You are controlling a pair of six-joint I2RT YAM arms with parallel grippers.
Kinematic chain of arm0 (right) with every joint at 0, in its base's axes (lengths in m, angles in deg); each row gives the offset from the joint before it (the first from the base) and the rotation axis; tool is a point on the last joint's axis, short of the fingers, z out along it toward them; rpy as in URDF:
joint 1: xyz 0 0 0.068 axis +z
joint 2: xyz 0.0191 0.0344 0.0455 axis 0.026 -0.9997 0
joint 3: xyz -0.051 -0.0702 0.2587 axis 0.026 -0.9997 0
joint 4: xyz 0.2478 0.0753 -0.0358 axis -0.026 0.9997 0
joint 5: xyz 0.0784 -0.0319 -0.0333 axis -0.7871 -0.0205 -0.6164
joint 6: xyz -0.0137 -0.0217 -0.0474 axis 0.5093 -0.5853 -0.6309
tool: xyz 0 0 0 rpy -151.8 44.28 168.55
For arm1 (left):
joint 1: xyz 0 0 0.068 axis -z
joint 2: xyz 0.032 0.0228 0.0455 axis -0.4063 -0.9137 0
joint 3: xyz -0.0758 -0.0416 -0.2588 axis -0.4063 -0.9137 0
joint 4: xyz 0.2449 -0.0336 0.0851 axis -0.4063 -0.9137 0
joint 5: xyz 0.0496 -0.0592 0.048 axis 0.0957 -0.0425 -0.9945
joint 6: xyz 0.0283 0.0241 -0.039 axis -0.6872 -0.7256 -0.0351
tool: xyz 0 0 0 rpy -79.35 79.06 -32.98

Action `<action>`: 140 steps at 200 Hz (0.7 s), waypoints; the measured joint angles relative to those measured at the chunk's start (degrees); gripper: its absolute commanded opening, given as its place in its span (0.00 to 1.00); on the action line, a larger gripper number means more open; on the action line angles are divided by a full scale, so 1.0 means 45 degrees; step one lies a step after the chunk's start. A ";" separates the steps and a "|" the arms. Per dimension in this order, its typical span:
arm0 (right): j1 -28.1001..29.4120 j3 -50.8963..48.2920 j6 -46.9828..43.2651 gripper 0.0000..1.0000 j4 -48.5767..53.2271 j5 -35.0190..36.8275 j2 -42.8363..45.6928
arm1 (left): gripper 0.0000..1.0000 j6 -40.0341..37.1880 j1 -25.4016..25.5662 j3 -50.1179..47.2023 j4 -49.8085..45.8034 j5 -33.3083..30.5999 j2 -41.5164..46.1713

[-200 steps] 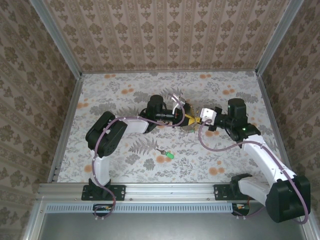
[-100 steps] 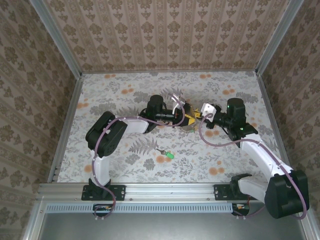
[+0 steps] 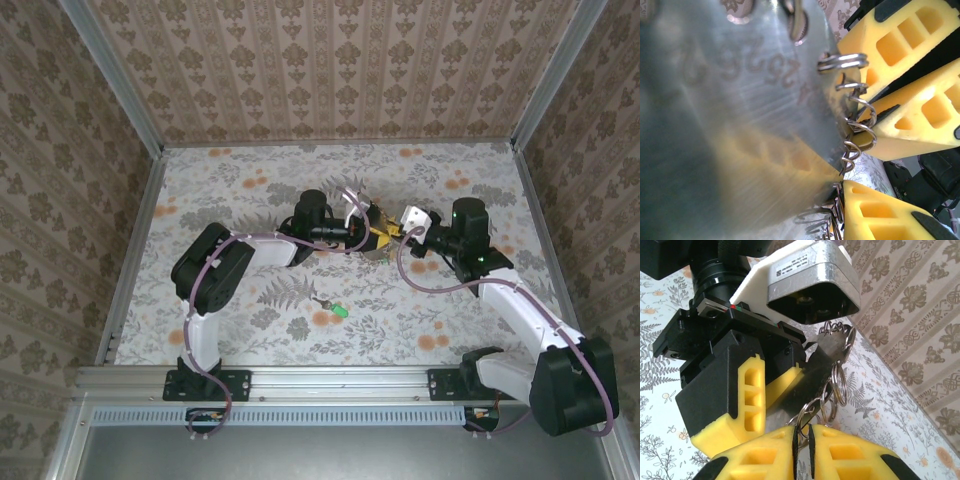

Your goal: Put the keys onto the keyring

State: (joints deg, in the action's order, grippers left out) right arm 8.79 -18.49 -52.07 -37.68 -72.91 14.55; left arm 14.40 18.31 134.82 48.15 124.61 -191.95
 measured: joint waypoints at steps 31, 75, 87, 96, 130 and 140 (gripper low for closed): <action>0.0087 -0.0160 0.0194 0.19 -0.0306 0.0321 -0.0005 | 0.08 0.0000 0.0000 0.0000 -0.0024 -0.0044 0.0000; 0.0520 -0.0359 0.0437 0.17 -0.1054 0.1103 -0.0185 | 0.07 0.0000 -0.0117 0.0000 -0.0136 -0.0155 0.0000; 0.0622 -0.0423 0.0442 0.17 -0.1292 0.1321 -0.0219 | 0.07 0.0000 -0.0146 0.0000 -0.0151 -0.0199 0.0000; 0.0675 -0.0442 0.0447 0.17 -0.1394 0.1438 -0.0238 | 0.07 0.0000 -0.0165 0.0000 -0.0151 -0.0223 0.0000; 0.0806 -0.0481 0.0452 0.17 -0.1715 0.1787 -0.0248 | 0.07 0.0000 -0.0170 0.0000 -0.0146 -0.0335 0.0000; 0.0860 -0.0505 0.0466 0.17 -0.1865 0.1943 -0.0248 | 0.07 0.0000 -0.0165 0.0000 -0.0146 -0.0345 0.0000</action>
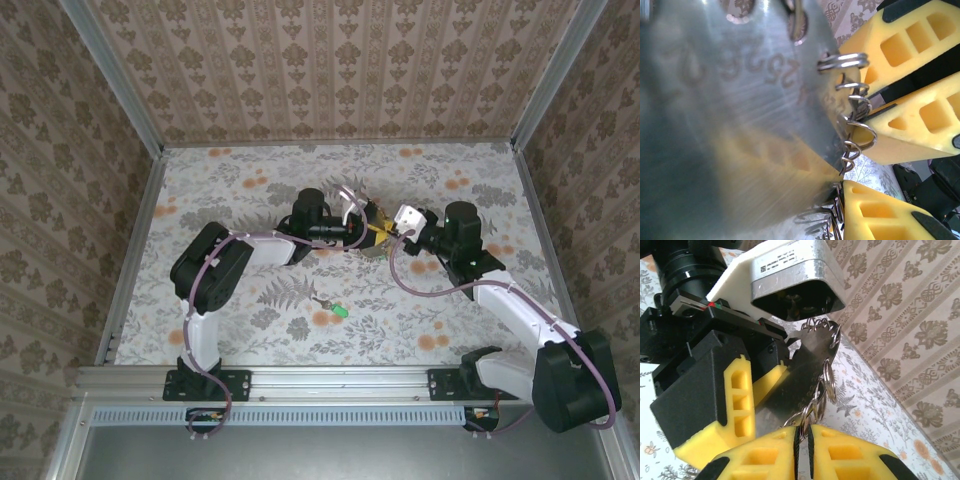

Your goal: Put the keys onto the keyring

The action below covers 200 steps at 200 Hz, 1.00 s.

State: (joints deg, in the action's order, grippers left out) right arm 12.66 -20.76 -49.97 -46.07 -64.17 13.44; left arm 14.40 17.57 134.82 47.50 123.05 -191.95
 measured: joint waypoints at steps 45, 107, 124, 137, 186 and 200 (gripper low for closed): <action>0.0097 -0.0238 0.0364 0.08 -0.0767 0.0350 -0.0034 | 0.07 0.0000 -0.0005 0.0000 0.0005 -0.0097 0.0000; 0.0121 -0.0248 0.0500 0.10 -0.0801 0.0452 -0.0102 | 0.07 0.0000 -0.0010 0.0000 -0.0010 -0.0223 0.0000; 0.0126 -0.0248 0.0500 0.10 -0.0850 0.0539 -0.0126 | 0.07 0.0000 -0.0015 0.0000 -0.0010 -0.0238 0.0000; 0.0146 -0.0248 0.0500 0.10 -0.0899 0.0631 -0.0146 | 0.07 0.0000 -0.0015 0.0000 -0.0010 -0.0287 0.0000; 0.0170 -0.0248 0.0500 0.13 -0.1025 0.0733 -0.0253 | 0.07 0.0000 -0.0015 0.0000 -0.0024 -0.0369 0.0000; 0.0170 -0.0248 0.0500 0.13 -0.1054 0.0733 -0.0301 | 0.07 0.0000 -0.0015 0.0000 -0.0087 -0.0374 0.0000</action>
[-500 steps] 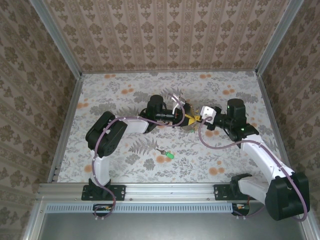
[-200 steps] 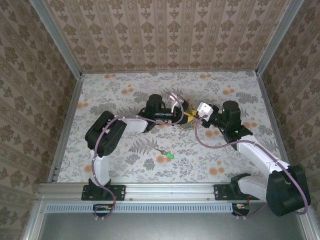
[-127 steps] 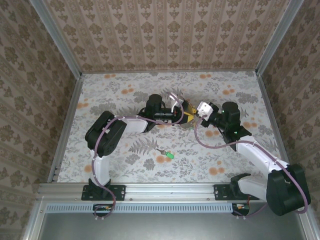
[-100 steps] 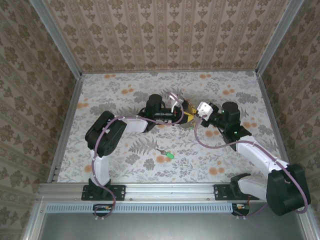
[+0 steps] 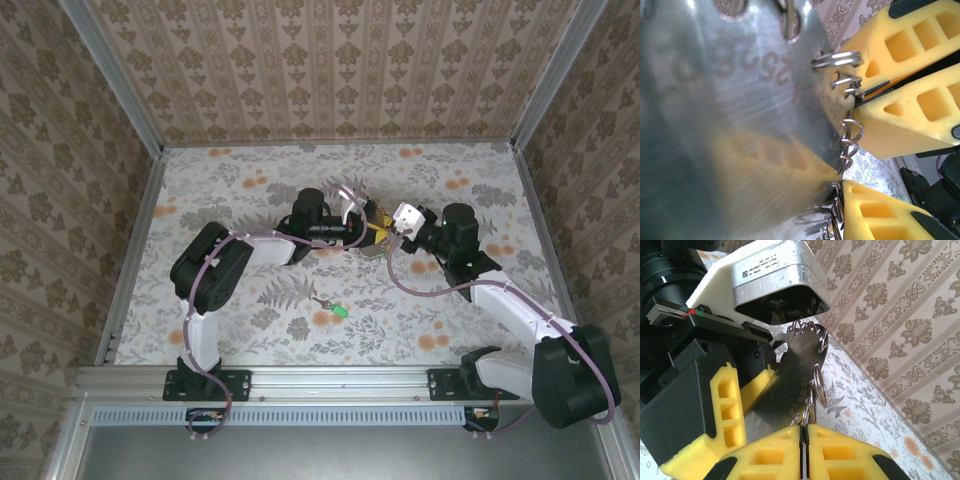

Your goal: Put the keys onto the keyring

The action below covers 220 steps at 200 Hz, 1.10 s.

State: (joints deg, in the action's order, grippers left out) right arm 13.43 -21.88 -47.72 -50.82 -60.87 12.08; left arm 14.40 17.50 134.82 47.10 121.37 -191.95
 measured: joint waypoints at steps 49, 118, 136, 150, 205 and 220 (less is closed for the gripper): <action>0.0000 0.0000 -0.0058 0.00 -0.0039 0.0053 -0.0151 | 0.13 -0.0005 -0.0024 0.0000 -0.0199 -0.0097 -0.0005; 0.0087 0.0005 -0.0704 0.00 0.0063 0.0393 -0.0155 | 0.45 0.0005 -0.0146 0.0000 -0.0189 0.0078 -0.0010; 0.0087 0.0019 -0.1171 0.00 0.0515 0.0486 -0.0102 | 0.51 0.0000 -0.0267 -0.0005 -0.0102 0.0253 -0.0005; 0.0087 0.0155 -0.1486 0.00 0.1001 0.0578 -0.0097 | 0.54 -0.0024 -0.0408 -0.0092 -0.0024 0.0408 0.0005; 0.0131 0.0617 -0.2283 0.00 0.2225 0.0855 -0.0097 | 0.60 -0.0146 -0.0913 -0.1287 0.0058 0.1069 0.0670; 0.0141 0.0661 -0.2361 0.00 0.2331 0.0850 -0.0097 | 0.62 -0.0146 -0.0918 -0.1409 0.0063 0.1161 0.0860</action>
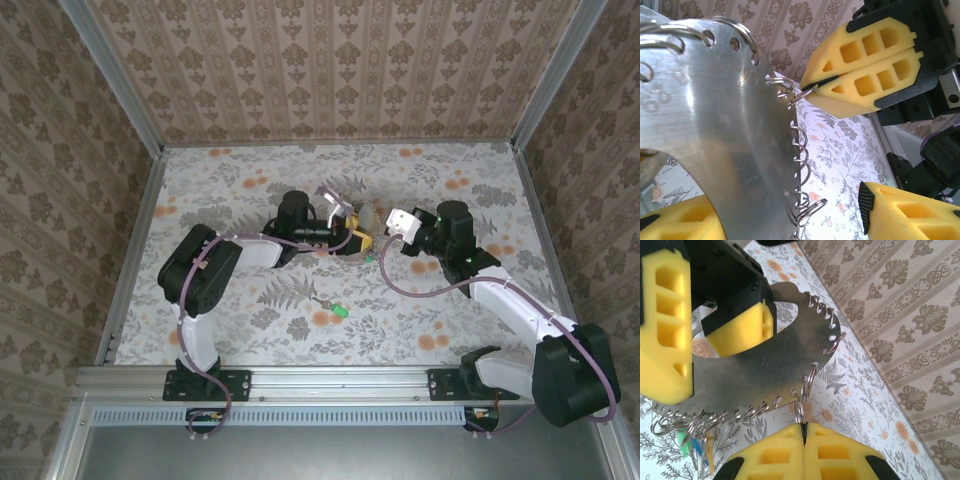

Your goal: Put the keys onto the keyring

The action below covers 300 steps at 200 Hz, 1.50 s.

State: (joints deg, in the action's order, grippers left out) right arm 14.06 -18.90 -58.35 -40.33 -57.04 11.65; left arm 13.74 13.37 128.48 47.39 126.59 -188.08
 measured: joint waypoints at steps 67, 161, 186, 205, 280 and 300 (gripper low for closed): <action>0.0000 0.0223 -0.0194 0.00 0.0053 -0.0437 -0.0379 | 0.45 0.0005 -0.0393 0.0000 -0.0024 0.0573 0.0068; -0.0199 -0.0612 0.0136 0.17 -0.0981 -0.1292 -0.0811 | 0.30 0.0903 -0.0223 0.0126 0.1039 0.0423 -0.0806; -0.0209 -0.1219 0.0102 0.14 -0.1161 -0.1603 -0.0811 | 0.28 0.1073 -0.0223 0.0194 0.1282 0.0432 -0.0835; -0.0204 -0.1535 0.0165 0.12 -0.1511 -0.1671 -0.0811 | 0.26 0.1166 -0.0219 0.0350 0.1341 0.0457 -0.0835; -0.0165 -0.2103 0.0607 0.21 -0.4532 -0.1336 -0.0758 | 0.25 0.1253 0.0053 0.0461 0.1477 0.0607 -0.0840; -0.0151 -0.2118 0.0379 0.23 -0.4673 -0.1579 -0.0554 | 0.24 0.1253 0.0112 0.0461 0.1477 0.0675 -0.0840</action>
State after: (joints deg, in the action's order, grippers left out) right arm 13.38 -28.43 -56.64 -61.35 -64.15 9.16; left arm 19.38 13.87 130.56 54.03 129.63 -191.86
